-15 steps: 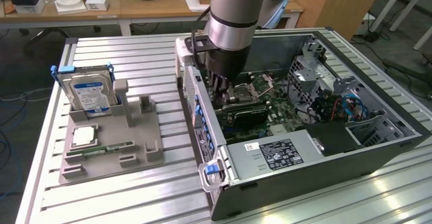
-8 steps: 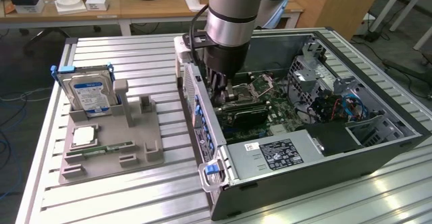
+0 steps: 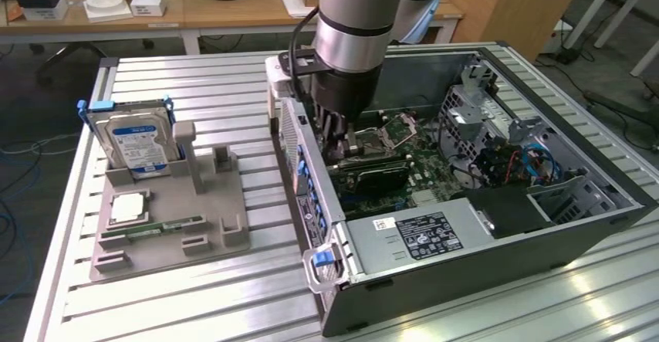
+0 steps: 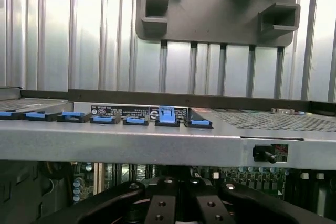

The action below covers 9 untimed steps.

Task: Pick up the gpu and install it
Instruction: 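Press down on the gpu until it lock into place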

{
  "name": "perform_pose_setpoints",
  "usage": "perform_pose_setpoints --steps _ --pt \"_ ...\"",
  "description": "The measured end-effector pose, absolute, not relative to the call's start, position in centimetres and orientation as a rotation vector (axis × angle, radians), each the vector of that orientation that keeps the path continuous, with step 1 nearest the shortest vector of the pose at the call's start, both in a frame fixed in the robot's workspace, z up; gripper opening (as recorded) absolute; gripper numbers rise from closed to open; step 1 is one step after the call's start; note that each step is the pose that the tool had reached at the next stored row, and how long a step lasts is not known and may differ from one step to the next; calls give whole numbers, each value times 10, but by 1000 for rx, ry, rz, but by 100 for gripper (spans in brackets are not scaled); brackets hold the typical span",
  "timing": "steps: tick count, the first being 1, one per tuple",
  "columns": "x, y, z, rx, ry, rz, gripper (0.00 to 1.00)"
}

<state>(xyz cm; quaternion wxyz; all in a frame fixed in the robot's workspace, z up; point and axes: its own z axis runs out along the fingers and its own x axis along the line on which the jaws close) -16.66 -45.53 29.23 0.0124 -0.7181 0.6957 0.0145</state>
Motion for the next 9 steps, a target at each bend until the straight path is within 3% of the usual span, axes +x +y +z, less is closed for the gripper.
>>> perform_pose_setpoints --steps 9 --pt "-176 -455 292 -2239 2168 45 10"
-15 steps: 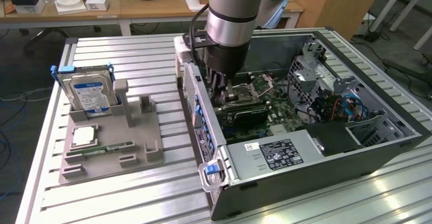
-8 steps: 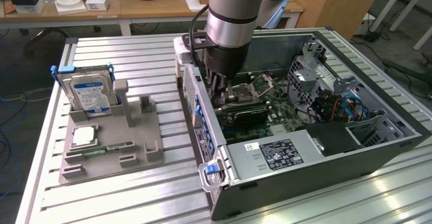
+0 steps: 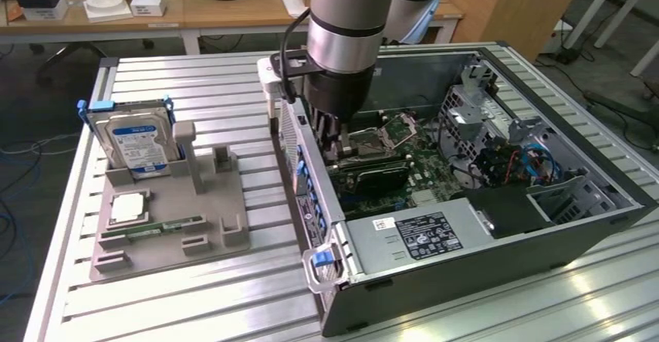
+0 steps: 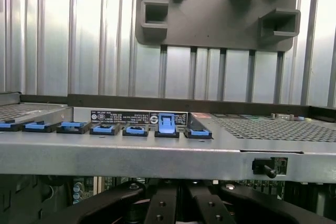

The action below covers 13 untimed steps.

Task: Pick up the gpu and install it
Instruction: 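Press down on the gpu until it lock into place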

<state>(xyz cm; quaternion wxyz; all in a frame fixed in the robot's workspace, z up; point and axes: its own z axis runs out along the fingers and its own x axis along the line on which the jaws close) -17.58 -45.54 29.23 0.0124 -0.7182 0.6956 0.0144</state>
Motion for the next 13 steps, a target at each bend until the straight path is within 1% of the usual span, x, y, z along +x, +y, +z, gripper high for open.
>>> perform_pose_setpoints --steps 13 --pt "-163 -455 292 -2239 2169 46 10"
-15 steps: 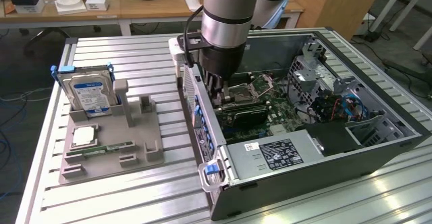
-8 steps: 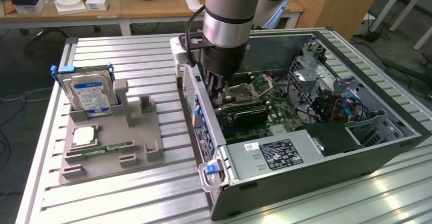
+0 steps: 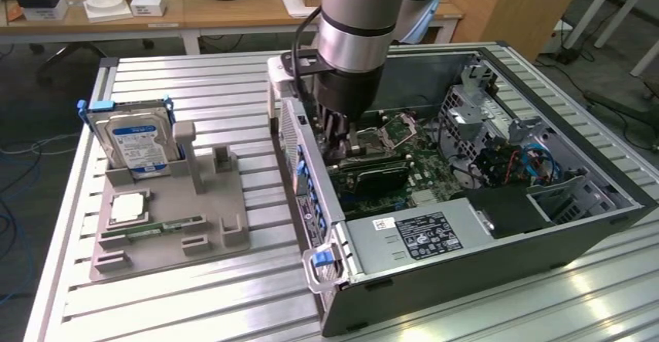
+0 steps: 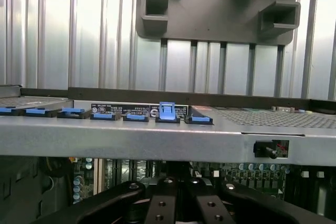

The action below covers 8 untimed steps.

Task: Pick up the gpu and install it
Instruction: 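Press down on the gpu until it lock into place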

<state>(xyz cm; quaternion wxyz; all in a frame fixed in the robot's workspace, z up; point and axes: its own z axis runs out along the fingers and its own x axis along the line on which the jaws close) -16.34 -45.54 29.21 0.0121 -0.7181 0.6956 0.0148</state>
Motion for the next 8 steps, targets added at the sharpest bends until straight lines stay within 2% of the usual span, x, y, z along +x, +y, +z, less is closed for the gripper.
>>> perform_pose_setpoints --steps 8 --pt "-154 -455 292 -2239 2169 46 10"
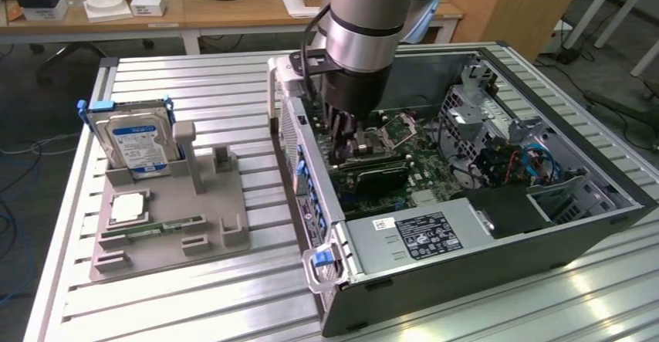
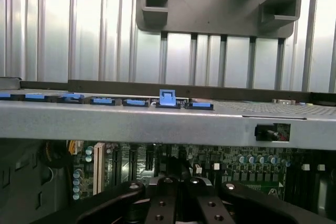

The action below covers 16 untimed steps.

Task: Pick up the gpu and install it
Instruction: 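Press down on the gpu until it lock into place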

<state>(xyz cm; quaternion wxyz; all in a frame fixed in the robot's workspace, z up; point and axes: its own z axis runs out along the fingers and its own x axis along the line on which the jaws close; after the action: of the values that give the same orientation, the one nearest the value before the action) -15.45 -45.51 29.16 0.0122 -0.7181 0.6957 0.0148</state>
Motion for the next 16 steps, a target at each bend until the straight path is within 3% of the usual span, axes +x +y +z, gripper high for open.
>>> perform_pose_setpoints --steps 16 --pt "-148 -450 288 -2239 2168 46 10"
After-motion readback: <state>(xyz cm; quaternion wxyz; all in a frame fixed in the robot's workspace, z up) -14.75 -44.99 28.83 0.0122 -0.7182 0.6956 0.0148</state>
